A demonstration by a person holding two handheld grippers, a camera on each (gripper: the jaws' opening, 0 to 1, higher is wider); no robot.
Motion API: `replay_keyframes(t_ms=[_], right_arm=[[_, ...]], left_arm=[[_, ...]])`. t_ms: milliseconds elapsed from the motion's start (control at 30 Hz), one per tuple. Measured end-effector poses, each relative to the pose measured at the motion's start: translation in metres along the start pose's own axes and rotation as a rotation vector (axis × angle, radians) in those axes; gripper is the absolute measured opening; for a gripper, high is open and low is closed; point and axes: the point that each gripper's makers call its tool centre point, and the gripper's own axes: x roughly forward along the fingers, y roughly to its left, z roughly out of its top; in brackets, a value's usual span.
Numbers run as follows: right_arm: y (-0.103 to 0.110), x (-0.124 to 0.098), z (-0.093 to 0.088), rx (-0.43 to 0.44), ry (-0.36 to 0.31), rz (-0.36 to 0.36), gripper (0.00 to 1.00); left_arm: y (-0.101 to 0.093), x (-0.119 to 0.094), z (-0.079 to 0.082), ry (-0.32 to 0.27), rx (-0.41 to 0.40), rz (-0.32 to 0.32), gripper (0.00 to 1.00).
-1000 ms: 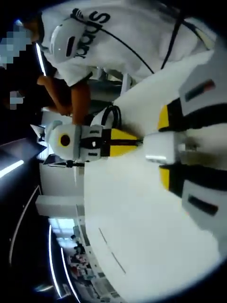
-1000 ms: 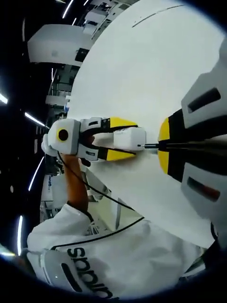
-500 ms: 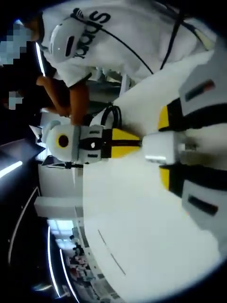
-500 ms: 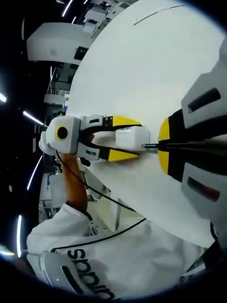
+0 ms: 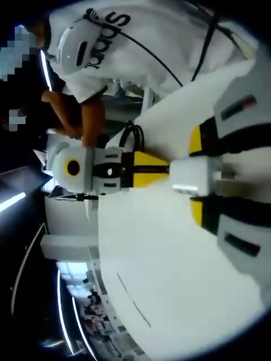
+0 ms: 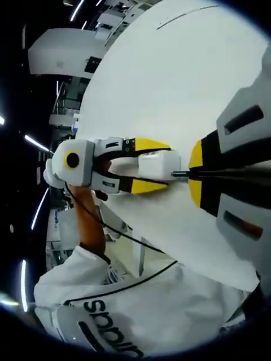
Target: Plug the desk Type‑C cable into the charger adapter.
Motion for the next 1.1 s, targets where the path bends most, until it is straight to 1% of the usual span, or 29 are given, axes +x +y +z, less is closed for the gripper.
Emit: replay_keyframes(t_ms=[167, 200, 300, 333, 467, 833, 900, 967, 1000, 1033, 1100], right_arm=[[0.0034, 0.0012, 0.0007, -0.002, -0.002, -0.001, 0.03], [0.0017, 0.0009, 0.0005, -0.029, -0.006, -0.004, 0.03], [0.0033, 0.0008, 0.0001, -0.054, -0.016, -0.013, 0.03], [0.0038, 0.0008, -0.0003, -0.057, -0.021, -0.015, 0.03], [0.0034, 0.0020, -0.0037, -0.061, -0.015, -0.023, 0.03], [0.0021, 0.0031, -0.0031, -0.050, -0.008, -0.031, 0.00], [-0.0012, 0.0037, -0.0025, -0.010, -0.013, -0.036, 0.00], [-0.0019, 0.0043, -0.0016, -0.002, -0.016, -0.036, 0.00], [-0.0018, 0.0044, -0.0015, 0.000, -0.016, -0.036, 0.00], [-0.0017, 0.0050, 0.0001, 0.053, -0.046, -0.054, 0.00], [-0.0016, 0.0051, 0.0000, 0.056, -0.048, -0.054, 0.00]], left_arm=[[-0.0013, 0.0003, -0.0007, 0.010, 0.034, -0.015, 0.26], [-0.0017, 0.0003, -0.0007, 0.011, 0.040, -0.022, 0.26], [-0.0022, 0.0003, -0.0006, 0.009, 0.045, -0.028, 0.26], [-0.0029, 0.0001, -0.0008, 0.008, 0.058, -0.034, 0.26], [-0.0022, -0.0006, -0.0010, 0.007, 0.061, -0.032, 0.26], [-0.0011, -0.0014, -0.0011, 0.008, 0.063, -0.024, 0.26], [-0.0002, -0.0007, -0.0011, 0.015, 0.055, -0.019, 0.25], [-0.0001, -0.0003, -0.0012, 0.023, 0.051, -0.019, 0.25], [0.0009, 0.0002, -0.0008, 0.018, 0.015, -0.008, 0.25], [0.0019, 0.0006, -0.0005, 0.013, -0.022, 0.004, 0.25], [0.0021, 0.0006, -0.0003, 0.008, -0.029, 0.003, 0.25]])
